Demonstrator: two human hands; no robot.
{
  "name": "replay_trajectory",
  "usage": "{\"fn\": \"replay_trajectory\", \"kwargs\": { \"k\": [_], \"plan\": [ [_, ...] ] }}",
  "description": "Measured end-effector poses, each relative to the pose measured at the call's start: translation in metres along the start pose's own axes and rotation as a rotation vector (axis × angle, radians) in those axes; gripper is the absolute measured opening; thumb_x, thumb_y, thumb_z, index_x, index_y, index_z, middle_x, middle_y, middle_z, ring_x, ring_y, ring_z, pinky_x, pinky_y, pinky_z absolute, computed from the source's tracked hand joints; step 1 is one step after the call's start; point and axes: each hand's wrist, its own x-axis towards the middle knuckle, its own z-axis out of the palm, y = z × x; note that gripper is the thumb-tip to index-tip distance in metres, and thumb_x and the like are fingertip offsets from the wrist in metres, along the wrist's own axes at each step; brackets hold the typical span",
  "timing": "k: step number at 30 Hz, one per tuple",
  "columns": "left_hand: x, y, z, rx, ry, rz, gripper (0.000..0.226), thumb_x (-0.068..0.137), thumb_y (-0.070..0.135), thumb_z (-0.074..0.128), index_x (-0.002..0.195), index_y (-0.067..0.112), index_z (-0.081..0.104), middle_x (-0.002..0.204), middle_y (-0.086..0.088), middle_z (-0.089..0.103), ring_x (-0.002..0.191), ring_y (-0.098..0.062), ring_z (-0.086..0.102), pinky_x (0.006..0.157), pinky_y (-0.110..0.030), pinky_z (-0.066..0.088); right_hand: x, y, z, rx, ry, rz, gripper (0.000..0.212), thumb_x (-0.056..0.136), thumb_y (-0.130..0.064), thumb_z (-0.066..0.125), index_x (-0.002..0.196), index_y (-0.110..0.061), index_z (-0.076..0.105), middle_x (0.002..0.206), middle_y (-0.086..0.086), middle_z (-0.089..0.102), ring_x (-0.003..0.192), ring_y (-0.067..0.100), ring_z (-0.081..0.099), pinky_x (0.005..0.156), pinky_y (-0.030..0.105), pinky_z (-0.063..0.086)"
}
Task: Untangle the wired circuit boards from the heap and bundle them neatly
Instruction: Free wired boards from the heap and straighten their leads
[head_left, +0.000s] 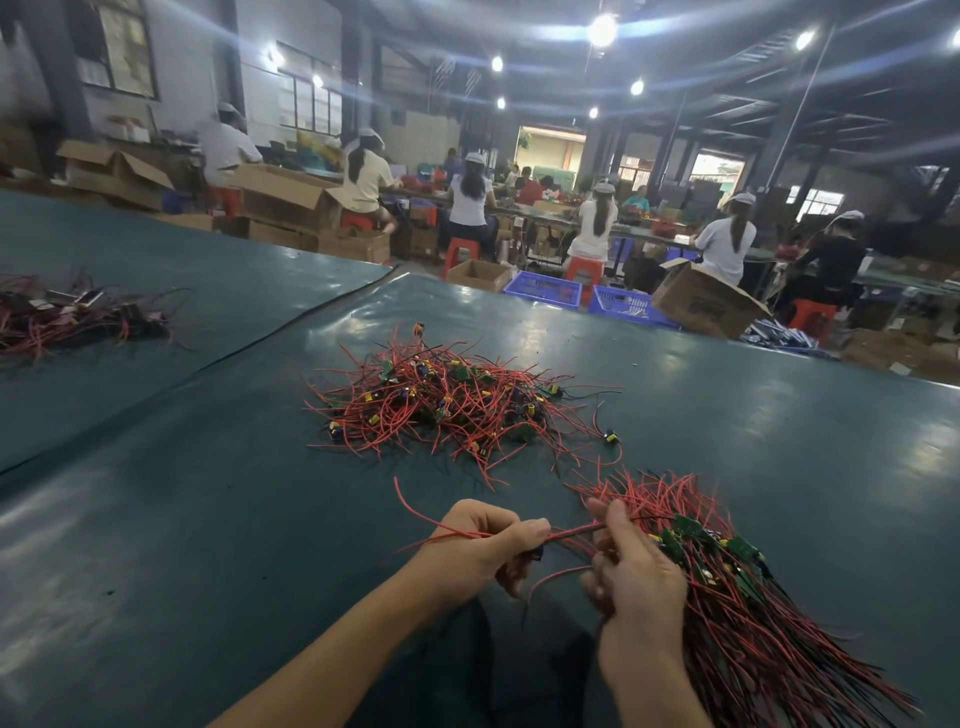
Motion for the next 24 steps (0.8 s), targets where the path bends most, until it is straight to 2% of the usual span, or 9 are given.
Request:
{"fn": "replay_trajectory", "kwargs": {
  "k": [4,8,13,15,16,18,20,22,24],
  "plan": [
    [0.001,0.002,-0.004,0.022,-0.003,0.020,0.040,0.087,0.033,0.064,0.049,0.020,0.064,0.048,0.004,0.056,0.043,-0.010,0.054,0.051,-0.021,0.045,0.009,-0.010,-0.012,0.056,0.047,-0.055,0.021,0.094,-0.021,0.062,0.080,-0.011,0.075,0.057,-0.006,0.048,0.037,0.002,0.029,0.033,0.014,0.024],
    [0.000,0.000,-0.004,-0.022,0.128,0.021,0.039,0.078,0.047,0.064,0.050,0.020,0.062,0.052,-0.001,0.060,0.047,-0.012,0.055,0.052,-0.020,0.044,0.001,-0.004,-0.007,0.018,0.025,-0.043,0.025,0.092,-0.030,0.064,0.077,-0.014,0.074,0.056,-0.006,0.055,0.035,0.002,0.030,0.033,0.015,0.024],
    [0.002,0.000,-0.005,-0.053,0.235,-0.008,0.047,0.074,0.059,0.058,0.060,0.014,0.064,0.057,-0.006,0.063,0.051,-0.016,0.056,0.054,-0.026,0.046,-0.016,0.007,0.000,-0.236,-0.195,0.015,0.027,0.088,-0.034,0.066,0.073,-0.016,0.079,0.057,-0.005,0.061,0.038,0.004,0.037,0.034,0.017,0.030],
    [0.001,-0.001,-0.003,-0.049,0.226,-0.009,0.047,0.076,0.059,0.057,0.065,0.014,0.065,0.059,-0.006,0.063,0.053,-0.016,0.057,0.053,-0.025,0.047,-0.024,0.012,0.005,-0.301,-0.277,-0.044,0.028,0.089,-0.027,0.065,0.067,-0.017,0.079,0.061,0.000,0.067,0.043,0.012,0.052,0.042,0.022,0.043],
    [0.000,-0.001,-0.002,-0.044,0.214,-0.008,0.046,0.077,0.058,0.057,0.066,0.014,0.065,0.059,-0.005,0.063,0.054,-0.017,0.058,0.054,-0.024,0.048,-0.028,0.014,0.008,-0.313,-0.304,-0.081,0.029,0.090,-0.023,0.065,0.065,-0.017,0.078,0.065,0.003,0.072,0.052,0.017,0.062,0.052,0.026,0.052],
    [0.000,-0.001,0.001,-0.042,0.191,-0.007,0.043,0.080,0.055,0.056,0.067,0.015,0.065,0.059,-0.003,0.063,0.056,-0.019,0.058,0.055,-0.027,0.047,-0.032,0.016,0.012,-0.323,-0.326,-0.137,0.028,0.091,-0.017,0.064,0.067,-0.016,0.079,0.073,0.007,0.075,0.070,0.020,0.072,0.067,0.026,0.058],
    [-0.001,-0.001,0.002,-0.041,0.166,-0.002,0.043,0.082,0.052,0.054,0.067,0.014,0.066,0.057,0.000,0.060,0.055,-0.016,0.057,0.055,-0.028,0.047,-0.034,0.017,0.013,-0.312,-0.317,-0.155,0.018,0.091,-0.013,0.065,0.079,-0.013,0.078,0.076,0.006,0.076,0.075,0.018,0.073,0.067,0.023,0.058],
    [-0.001,-0.001,0.003,-0.037,0.125,-0.004,0.049,0.084,0.053,0.051,0.076,0.009,0.071,0.060,-0.003,0.060,0.056,-0.014,0.057,0.055,-0.026,0.048,-0.036,0.016,0.013,-0.284,-0.332,-0.158,0.013,0.089,-0.014,0.065,0.083,-0.013,0.077,0.077,0.005,0.076,0.074,0.016,0.072,0.065,0.021,0.057],
    [-0.003,-0.001,0.003,-0.061,0.099,-0.042,0.052,0.084,0.057,0.047,0.086,0.013,0.075,0.067,-0.007,0.064,0.060,-0.014,0.060,0.057,-0.023,0.050,-0.038,0.015,0.014,-0.264,-0.375,-0.168,0.012,0.084,-0.021,0.067,0.086,-0.014,0.077,0.079,0.005,0.076,0.075,0.015,0.073,0.064,0.020,0.056]
  ]
}}
